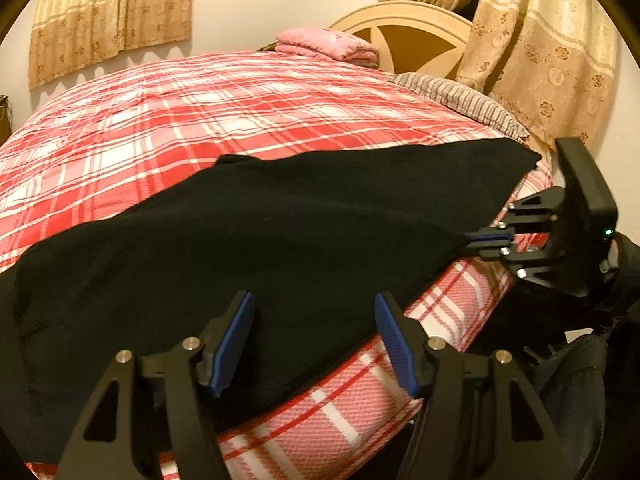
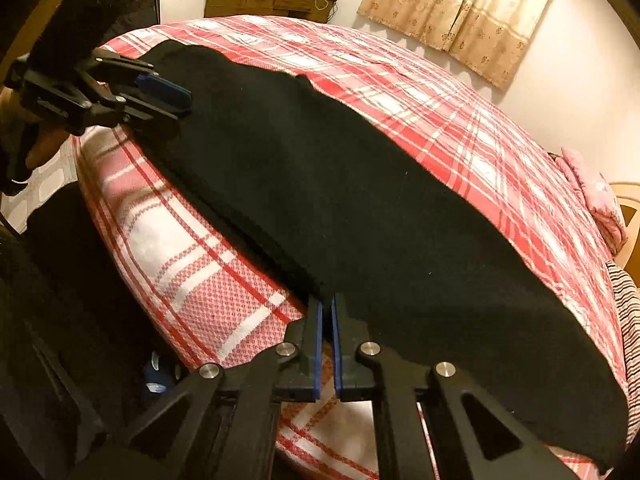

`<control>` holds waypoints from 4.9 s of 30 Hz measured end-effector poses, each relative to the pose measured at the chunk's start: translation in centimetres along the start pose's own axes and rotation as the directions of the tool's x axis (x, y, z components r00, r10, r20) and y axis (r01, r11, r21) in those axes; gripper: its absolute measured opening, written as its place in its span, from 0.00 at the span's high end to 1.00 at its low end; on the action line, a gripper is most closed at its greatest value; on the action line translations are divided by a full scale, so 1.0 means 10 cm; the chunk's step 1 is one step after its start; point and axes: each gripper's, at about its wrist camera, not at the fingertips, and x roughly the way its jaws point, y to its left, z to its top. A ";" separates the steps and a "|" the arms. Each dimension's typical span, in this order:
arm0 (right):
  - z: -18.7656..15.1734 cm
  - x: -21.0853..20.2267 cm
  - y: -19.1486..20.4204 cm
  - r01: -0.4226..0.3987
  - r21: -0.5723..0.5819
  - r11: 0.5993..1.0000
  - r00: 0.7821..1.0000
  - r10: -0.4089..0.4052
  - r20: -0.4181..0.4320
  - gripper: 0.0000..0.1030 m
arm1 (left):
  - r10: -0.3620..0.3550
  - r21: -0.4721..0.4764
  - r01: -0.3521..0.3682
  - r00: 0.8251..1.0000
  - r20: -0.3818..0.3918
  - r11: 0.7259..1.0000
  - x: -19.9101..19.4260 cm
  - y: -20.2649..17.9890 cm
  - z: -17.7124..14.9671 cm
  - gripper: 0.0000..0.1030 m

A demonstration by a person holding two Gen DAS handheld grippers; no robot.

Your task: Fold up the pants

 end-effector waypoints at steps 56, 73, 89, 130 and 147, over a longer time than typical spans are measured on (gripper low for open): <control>1.84 1.36 -0.76 -0.399 0.589 0.703 0.898 0.429 0.096 0.93 | 0.119 -0.023 -0.120 0.992 -0.044 0.993 -0.01 0.19 0.06 0.24; 0.88 0.48 0.29 -0.194 0.218 0.956 0.979 0.202 -0.011 0.49 | 0.240 -0.075 -0.247 0.967 -0.091 0.966 -0.06 0.36 0.03 0.24; 0.53 0.17 -0.04 -0.226 0.328 0.917 0.974 0.212 0.081 0.48 | 0.231 -0.113 -0.237 0.971 -0.057 0.965 -0.08 0.24 0.15 0.23; -2.74 -1.59 -3.38 -0.091 0.991 0.095 0.960 -0.255 0.113 0.49 | 0.266 -0.157 -0.276 0.961 -0.079 0.948 0.41 -0.30 0.39 0.19; -2.80 -1.42 -3.32 -0.287 0.953 0.096 0.920 -0.251 0.302 0.85 | 0.258 -0.182 -0.267 0.964 -0.072 0.947 0.43 -0.27 0.36 0.18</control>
